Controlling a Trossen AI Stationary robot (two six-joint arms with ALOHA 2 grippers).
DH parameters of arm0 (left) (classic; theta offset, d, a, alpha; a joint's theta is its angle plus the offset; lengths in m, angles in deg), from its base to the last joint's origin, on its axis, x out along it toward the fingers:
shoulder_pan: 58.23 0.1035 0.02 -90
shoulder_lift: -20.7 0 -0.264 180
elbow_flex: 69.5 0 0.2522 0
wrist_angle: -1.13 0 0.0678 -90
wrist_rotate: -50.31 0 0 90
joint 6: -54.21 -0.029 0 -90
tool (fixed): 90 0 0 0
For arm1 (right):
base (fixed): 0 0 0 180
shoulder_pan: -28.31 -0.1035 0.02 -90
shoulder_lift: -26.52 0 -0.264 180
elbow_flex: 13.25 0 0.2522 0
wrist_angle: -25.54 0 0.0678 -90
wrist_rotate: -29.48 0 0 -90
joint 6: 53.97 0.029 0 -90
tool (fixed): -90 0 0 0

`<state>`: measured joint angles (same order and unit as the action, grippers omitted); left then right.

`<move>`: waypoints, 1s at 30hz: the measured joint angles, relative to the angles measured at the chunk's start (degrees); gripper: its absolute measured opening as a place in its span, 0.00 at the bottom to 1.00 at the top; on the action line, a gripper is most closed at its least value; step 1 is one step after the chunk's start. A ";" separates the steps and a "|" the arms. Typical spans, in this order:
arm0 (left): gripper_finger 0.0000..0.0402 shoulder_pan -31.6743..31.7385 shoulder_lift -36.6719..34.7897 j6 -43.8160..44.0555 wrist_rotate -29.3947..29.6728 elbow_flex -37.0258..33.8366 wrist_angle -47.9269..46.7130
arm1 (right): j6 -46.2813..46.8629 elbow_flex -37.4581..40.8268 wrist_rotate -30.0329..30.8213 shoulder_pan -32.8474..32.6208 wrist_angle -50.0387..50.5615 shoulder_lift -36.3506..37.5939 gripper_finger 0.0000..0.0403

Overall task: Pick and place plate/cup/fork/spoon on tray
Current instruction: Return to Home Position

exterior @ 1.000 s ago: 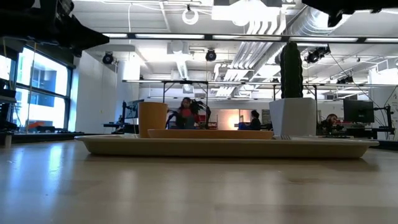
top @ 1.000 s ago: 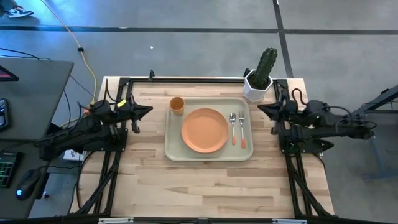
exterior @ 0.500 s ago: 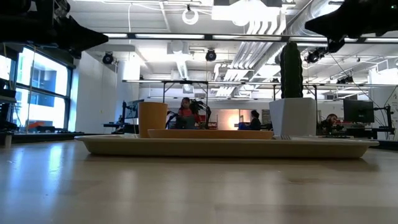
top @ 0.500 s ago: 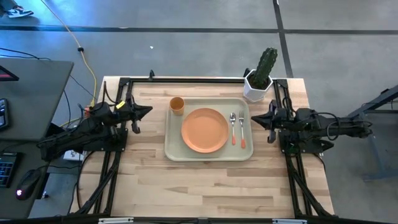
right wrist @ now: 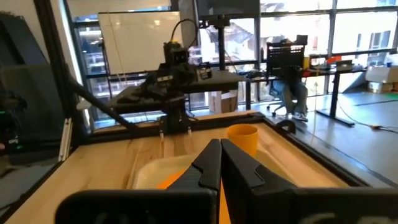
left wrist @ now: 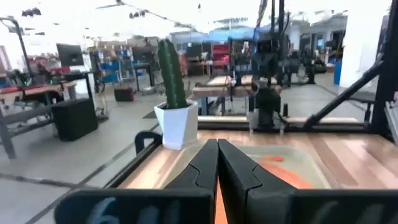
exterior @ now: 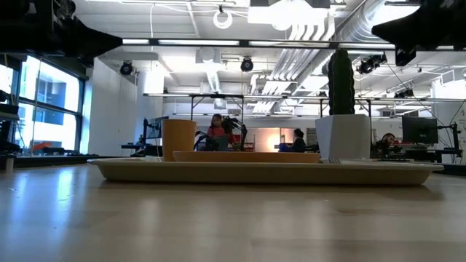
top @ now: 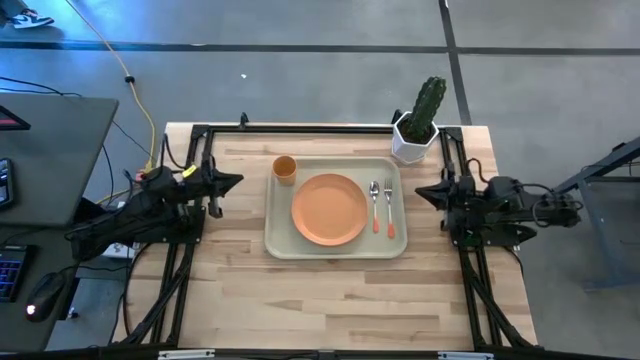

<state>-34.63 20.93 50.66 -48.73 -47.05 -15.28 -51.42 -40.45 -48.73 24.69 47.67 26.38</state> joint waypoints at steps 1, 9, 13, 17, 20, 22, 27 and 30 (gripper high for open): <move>0.00 -0.02 -0.05 0.13 -0.10 -0.66 1.10 | 0.05 1.16 -0.34 0.00 -1.32 -0.09 0.00; 0.00 -0.04 0.00 4.87 -0.98 -7.85 13.59 | 3.30 10.00 -1.88 0.00 -13.82 -0.06 0.00; 0.00 -0.02 -0.02 4.91 -0.96 -8.02 13.72 | 3.45 11.69 -1.88 0.00 -15.50 -0.09 0.00; 0.00 -0.02 -0.05 4.11 -2.48 -8.01 11.89 | 2.60 12.88 -1.06 0.09 -16.48 -0.14 0.00; 0.00 -0.03 -0.05 4.89 -8.05 -8.01 7.08 | 1.41 12.88 0.16 0.13 -14.68 -0.13 0.00; 0.00 -0.28 0.53 5.64 -11.40 -8.03 6.44 | 1.40 12.88 0.18 0.15 -13.36 -0.13 0.00; 0.00 -1.61 -0.02 6.31 -11.61 -8.02 6.45 | 3.05 12.88 0.01 0.15 -12.91 -0.13 0.00; 0.00 -2.19 -0.02 7.04 -8.64 -8.01 6.35 | 4.20 12.88 -0.92 0.15 -12.78 -0.13 0.00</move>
<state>-36.82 20.91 57.70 -57.37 -55.05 -8.93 -47.22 -27.57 -49.65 24.84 34.90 26.25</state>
